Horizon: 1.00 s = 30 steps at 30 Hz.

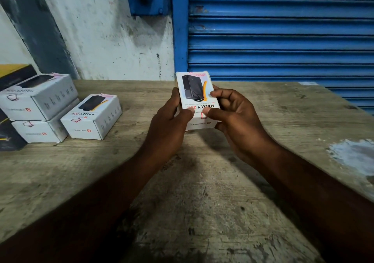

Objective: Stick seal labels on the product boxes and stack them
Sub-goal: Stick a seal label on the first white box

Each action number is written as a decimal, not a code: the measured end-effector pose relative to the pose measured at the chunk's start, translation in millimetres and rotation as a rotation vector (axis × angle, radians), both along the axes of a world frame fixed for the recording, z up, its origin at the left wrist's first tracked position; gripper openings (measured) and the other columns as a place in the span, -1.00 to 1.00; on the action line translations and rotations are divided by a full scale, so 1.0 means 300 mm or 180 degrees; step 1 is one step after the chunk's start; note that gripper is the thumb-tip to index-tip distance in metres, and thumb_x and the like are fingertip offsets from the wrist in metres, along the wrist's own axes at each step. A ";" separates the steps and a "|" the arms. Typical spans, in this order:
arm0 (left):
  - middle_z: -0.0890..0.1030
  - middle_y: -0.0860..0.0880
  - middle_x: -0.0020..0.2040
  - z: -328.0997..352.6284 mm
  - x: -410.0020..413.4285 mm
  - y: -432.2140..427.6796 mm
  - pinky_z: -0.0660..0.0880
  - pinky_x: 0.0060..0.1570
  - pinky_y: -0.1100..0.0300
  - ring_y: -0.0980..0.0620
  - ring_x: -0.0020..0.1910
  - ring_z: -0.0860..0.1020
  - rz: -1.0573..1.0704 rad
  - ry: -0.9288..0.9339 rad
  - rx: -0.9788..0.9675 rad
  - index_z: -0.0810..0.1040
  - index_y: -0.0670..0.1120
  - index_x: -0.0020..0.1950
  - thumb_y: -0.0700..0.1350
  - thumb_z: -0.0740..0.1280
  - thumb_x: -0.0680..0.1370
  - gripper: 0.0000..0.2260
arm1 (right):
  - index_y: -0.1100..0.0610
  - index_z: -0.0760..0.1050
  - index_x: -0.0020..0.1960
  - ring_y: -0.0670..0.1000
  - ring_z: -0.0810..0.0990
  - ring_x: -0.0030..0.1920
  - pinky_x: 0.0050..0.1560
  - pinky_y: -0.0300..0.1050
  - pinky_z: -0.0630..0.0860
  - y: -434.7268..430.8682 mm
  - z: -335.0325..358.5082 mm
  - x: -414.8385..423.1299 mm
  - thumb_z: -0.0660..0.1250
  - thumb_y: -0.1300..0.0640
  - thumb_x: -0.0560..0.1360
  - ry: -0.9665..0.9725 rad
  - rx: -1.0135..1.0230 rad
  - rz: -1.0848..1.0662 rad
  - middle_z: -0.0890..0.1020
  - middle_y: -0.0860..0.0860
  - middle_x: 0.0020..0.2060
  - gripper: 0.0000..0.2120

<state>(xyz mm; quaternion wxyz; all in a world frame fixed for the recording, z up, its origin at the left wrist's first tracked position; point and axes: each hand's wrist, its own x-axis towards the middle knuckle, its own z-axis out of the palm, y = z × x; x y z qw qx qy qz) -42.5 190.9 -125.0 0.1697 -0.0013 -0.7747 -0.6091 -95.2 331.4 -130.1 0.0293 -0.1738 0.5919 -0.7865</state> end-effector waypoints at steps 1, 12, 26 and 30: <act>0.66 0.18 0.15 0.000 0.001 0.001 0.55 0.21 -0.21 0.05 0.15 0.62 0.0006 -0.0011 0.0022 0.46 0.46 0.15 0.01 0.23 0.46 -0.62 | 0.15 0.47 0.08 -0.01 0.68 0.05 -0.06 -0.09 0.57 0.002 0.003 -0.001 0.29 0.50 0.51 -0.0024 0.0015 -0.0010 0.68 0.01 0.18 -0.71; 0.62 0.19 0.24 -0.029 -0.008 0.001 0.50 0.26 -0.20 0.03 0.22 0.60 -0.0046 -0.0026 0.0064 0.40 0.34 0.38 0.02 0.24 0.48 -0.53 | 0.23 0.39 0.33 0.03 0.70 0.09 -0.05 -0.13 0.60 0.001 0.005 0.002 0.33 0.46 0.51 0.0076 0.0380 -0.0230 0.70 0.11 0.14 -0.57; 0.62 -0.06 0.24 -0.003 -0.029 -0.025 0.68 -0.19 0.10 0.05 -0.05 0.70 0.0092 -0.0238 0.1134 0.28 -0.02 0.37 -0.23 0.35 0.60 -0.59 | 0.18 0.55 0.15 0.05 0.70 -0.02 -0.08 -0.12 0.57 0.028 0.012 -0.039 0.32 0.52 0.44 0.0025 0.0208 0.0061 0.73 0.11 0.03 -0.63; 0.69 -0.10 0.12 0.009 -0.043 -0.063 0.66 0.02 -0.03 -0.07 0.04 0.70 0.0009 -0.0369 0.1510 0.33 -0.02 0.45 -0.25 0.34 0.60 -0.55 | 0.23 0.61 0.10 0.07 0.70 0.01 -0.05 -0.14 0.60 0.068 0.027 -0.070 0.25 0.58 0.38 0.0117 0.0214 0.0324 0.72 0.15 0.06 -0.58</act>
